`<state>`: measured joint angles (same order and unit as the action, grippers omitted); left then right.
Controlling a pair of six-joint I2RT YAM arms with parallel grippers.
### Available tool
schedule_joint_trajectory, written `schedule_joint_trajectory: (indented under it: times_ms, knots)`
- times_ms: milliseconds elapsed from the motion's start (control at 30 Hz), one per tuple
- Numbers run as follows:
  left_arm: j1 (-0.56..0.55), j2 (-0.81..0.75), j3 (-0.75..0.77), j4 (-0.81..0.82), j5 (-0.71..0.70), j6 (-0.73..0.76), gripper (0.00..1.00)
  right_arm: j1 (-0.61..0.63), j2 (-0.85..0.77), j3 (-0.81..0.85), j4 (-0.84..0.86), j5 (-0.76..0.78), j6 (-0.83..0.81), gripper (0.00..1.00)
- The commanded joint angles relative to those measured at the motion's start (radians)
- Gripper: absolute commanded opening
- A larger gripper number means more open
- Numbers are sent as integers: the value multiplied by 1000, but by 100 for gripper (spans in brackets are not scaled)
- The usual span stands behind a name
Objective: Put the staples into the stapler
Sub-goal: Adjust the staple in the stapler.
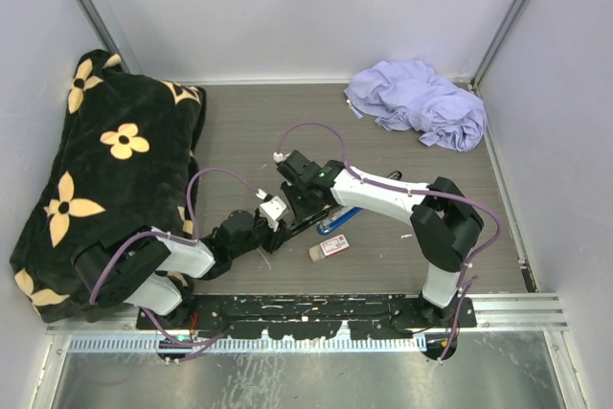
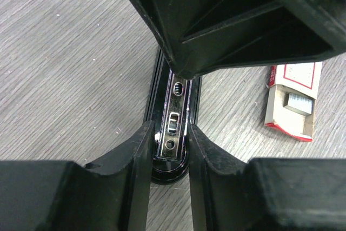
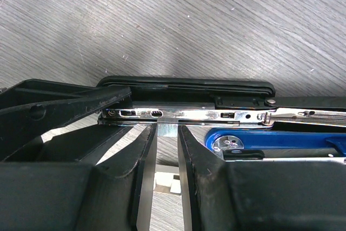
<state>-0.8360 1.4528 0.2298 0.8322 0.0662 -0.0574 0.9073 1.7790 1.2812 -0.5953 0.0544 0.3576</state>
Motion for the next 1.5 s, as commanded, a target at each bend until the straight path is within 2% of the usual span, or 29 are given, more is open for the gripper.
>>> schedule_joint_trajectory:
  times_ms: [0,433,1467]
  knots:
    - [-3,10,31,25,17,20,30,-4,-13,36,14,-24,-15,28]
    - [-2,13,42,5,26,23,25,-4,18,32,12,-30,-25,28]
    - [-4,9,49,-16,23,24,23,-4,48,23,24,-9,-51,27]
